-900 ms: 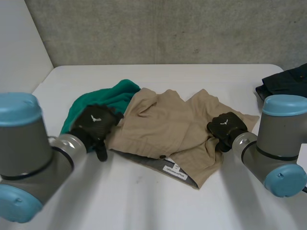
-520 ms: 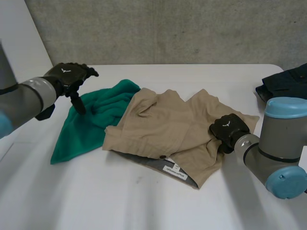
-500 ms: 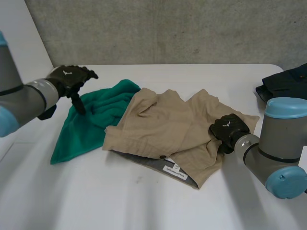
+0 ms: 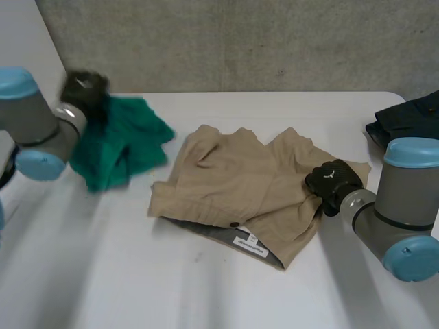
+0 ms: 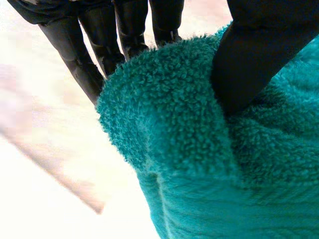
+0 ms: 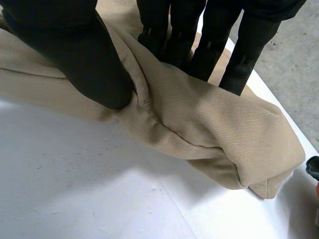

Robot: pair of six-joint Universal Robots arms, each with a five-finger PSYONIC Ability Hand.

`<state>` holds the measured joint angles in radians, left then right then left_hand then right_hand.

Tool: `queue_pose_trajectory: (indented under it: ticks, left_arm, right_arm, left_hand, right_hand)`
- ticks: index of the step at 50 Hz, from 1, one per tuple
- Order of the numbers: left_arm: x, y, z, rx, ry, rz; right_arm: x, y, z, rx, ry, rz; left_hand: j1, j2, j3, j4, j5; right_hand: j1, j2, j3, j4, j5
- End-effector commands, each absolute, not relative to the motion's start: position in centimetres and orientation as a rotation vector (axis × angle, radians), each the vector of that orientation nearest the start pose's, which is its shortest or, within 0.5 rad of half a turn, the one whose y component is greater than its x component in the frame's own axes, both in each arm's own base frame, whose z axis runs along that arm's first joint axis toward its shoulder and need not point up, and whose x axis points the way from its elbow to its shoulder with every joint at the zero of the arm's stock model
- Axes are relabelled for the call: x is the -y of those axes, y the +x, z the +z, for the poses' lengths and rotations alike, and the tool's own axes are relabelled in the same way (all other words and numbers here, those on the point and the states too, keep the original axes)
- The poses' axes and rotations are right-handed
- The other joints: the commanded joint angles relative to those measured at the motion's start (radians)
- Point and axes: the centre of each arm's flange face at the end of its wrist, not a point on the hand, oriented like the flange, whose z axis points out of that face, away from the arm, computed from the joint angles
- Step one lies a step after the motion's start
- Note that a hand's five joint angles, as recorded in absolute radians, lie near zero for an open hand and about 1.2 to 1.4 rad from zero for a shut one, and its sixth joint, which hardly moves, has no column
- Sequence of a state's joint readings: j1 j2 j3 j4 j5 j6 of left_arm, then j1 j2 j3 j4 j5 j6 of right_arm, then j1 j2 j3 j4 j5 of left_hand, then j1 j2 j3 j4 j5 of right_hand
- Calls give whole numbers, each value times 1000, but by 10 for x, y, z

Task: Fold the laundry.

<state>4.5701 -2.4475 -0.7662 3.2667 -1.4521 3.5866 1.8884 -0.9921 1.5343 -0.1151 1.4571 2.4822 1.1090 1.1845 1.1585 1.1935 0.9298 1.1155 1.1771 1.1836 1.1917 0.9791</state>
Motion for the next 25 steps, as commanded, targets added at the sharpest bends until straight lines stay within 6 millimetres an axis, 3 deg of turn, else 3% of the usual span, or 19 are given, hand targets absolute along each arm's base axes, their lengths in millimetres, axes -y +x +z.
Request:
queue_pose_trajectory:
  ticks: [1, 3, 7, 11, 13, 14, 15, 20, 24, 25]
  left_arm:
    - [501, -133, 268, -1636, 301, -2135]
    - [507, -101, 272, -1593, 189, -2031]
    - [510, -87, 264, -1620, 182, -2004]
    - [506, -101, 246, -1712, 321, -2070]
    - [503, -111, 238, -1752, 389, -2088]
    - [498, -121, 230, -1795, 446, -2098]
    - [495, -124, 226, -1815, 468, -2095]
    - [476, -139, 218, -1890, 524, -2082]
    - [450, -161, 217, -1962, 594, -2098]
    - [437, -174, 213, -2002, 657, -2114]
  right_arm:
    - [297, 251, 128, -2345, -1376, -1731]
    - [295, 253, 128, -2333, -1383, -1731]
    - [291, 257, 129, -2315, -1395, -1729]
    - [288, 261, 130, -2302, -1406, -1729]
    - [288, 261, 129, -2302, -1408, -1726]
    - [288, 262, 130, -2300, -1408, -1731]
    - [287, 261, 131, -2299, -1407, -1733]
    - [288, 261, 137, -2287, -1399, -1753]
    - [287, 260, 141, -2280, -1395, -1763]
    - [287, 259, 144, -2272, -1394, -1771]
  left_hand:
    - [287, 212, 238, 203, 292]
    - [287, 212, 238, 203, 292]
    - [287, 212, 238, 203, 292]
    - [287, 212, 238, 203, 292]
    - [-162, -237, -211, -246, -157]
    - [-725, -801, -775, -810, -721]
    - [-934, -1010, -984, -1019, -930]
    - [-934, -1010, -984, -1019, -930]
    - [-934, -1010, -984, -1019, -930]
    - [-934, -1010, -984, -1019, -930]
  right_hand:
    - [281, 219, 213, 205, 243]
    - [281, 219, 213, 205, 243]
    - [281, 219, 213, 205, 243]
    - [281, 219, 213, 205, 243]
    - [281, 219, 213, 205, 243]
    - [281, 219, 213, 205, 243]
    - [281, 219, 213, 205, 243]
    - [281, 219, 213, 205, 243]
    - [281, 219, 213, 205, 243]
    - [281, 219, 213, 205, 243]
